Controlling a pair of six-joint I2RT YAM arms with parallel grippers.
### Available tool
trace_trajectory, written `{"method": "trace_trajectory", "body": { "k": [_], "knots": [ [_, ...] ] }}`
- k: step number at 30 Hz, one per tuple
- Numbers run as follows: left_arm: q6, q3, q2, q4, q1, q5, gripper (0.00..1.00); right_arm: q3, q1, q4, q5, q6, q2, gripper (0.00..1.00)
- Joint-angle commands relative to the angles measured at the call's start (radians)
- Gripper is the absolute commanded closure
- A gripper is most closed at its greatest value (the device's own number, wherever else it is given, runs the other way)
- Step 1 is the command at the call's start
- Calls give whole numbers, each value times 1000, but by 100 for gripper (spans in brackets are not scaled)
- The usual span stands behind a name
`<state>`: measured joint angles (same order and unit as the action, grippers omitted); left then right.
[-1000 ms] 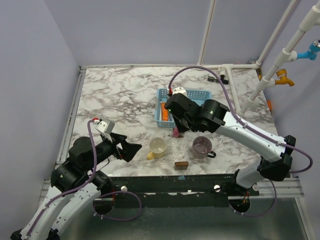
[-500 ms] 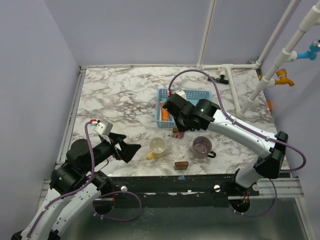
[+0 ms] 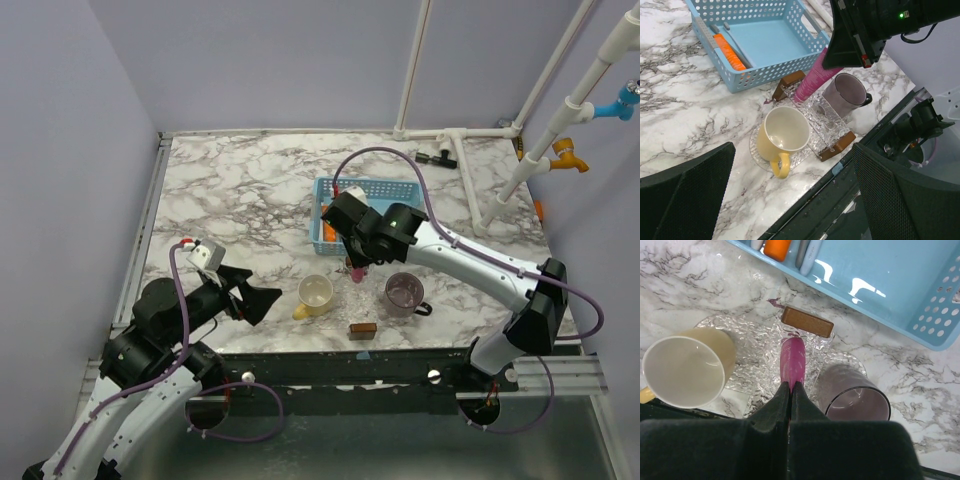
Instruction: Prepare toiletry sets of a toothbrush and toothpaste on the tray
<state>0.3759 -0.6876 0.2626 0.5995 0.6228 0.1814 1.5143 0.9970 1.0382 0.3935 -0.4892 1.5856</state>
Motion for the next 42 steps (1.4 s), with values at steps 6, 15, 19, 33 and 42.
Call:
{"method": "trace_trajectory", "body": {
  "k": [6,15,19,33,42],
  "knots": [
    [-19,8,7,-21,-3,-14,1,-64,-28,-79,-45,8,7,99],
    [-22,7,22,-23,-3,-16,1,-118,-47,-119,-81,5,0,99],
    [-20,7,27,-23,-3,-16,1,-127,-55,-122,-85,6,-1,99],
    [-22,6,37,-27,-3,-14,1,-63,-59,-82,-75,13,14,72],
    [-22,5,45,-24,-3,-13,1,64,-60,-42,-43,22,23,59]
  ]
}}
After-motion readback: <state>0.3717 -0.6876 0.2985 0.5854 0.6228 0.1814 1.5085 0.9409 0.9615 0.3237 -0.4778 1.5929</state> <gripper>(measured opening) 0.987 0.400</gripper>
